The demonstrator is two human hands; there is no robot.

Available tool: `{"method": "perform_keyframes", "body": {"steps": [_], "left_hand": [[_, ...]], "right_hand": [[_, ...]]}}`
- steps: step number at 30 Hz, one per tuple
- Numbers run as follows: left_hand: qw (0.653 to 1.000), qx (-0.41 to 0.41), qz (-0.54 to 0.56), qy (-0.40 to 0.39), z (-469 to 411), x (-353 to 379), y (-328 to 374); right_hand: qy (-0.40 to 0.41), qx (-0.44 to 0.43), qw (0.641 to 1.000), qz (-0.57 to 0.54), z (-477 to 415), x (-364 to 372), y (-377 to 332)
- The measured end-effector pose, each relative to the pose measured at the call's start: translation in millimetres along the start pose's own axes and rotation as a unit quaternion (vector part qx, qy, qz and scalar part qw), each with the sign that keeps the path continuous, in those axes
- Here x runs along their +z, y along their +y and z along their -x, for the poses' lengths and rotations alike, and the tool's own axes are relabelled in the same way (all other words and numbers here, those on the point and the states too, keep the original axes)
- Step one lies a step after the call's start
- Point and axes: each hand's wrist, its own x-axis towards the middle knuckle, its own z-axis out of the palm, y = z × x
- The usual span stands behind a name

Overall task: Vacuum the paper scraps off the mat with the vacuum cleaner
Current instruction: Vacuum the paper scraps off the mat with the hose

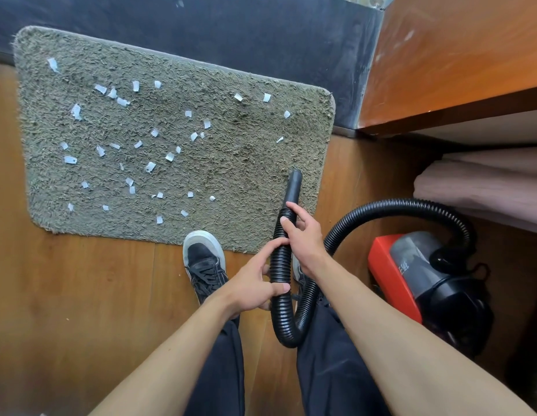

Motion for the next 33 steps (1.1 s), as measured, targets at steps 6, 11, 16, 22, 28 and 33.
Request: {"method": "perform_keyframes", "body": {"steps": [6, 11, 16, 22, 28, 33], "left_hand": [[1.000, 0.012, -0.003, 0.015, -4, -6, 9], [0.999, 0.029, -0.008, 0.044, -10, -24, 27], [0.999, 0.025, -0.013, 0.043, -8, -34, 36], [0.998, 0.026, 0.014, 0.057, -4, -37, 28], [0.997, 0.045, -0.016, 0.056, -14, -36, 49], [0.997, 0.060, -0.022, 0.050, -21, -40, 65]], "right_hand": [[-0.003, -0.039, 0.998, 0.046, -12, 6, -8], [-0.028, -0.073, 0.994, 0.080, -33, 23, -32], [-0.020, -0.077, 0.992, 0.096, -38, 34, -36], [-0.052, -0.080, 0.990, 0.109, -37, 41, -42], [-0.033, -0.097, 0.991, 0.089, -51, 32, -58], [-0.023, -0.096, 0.992, 0.077, -64, 29, -72]]}}
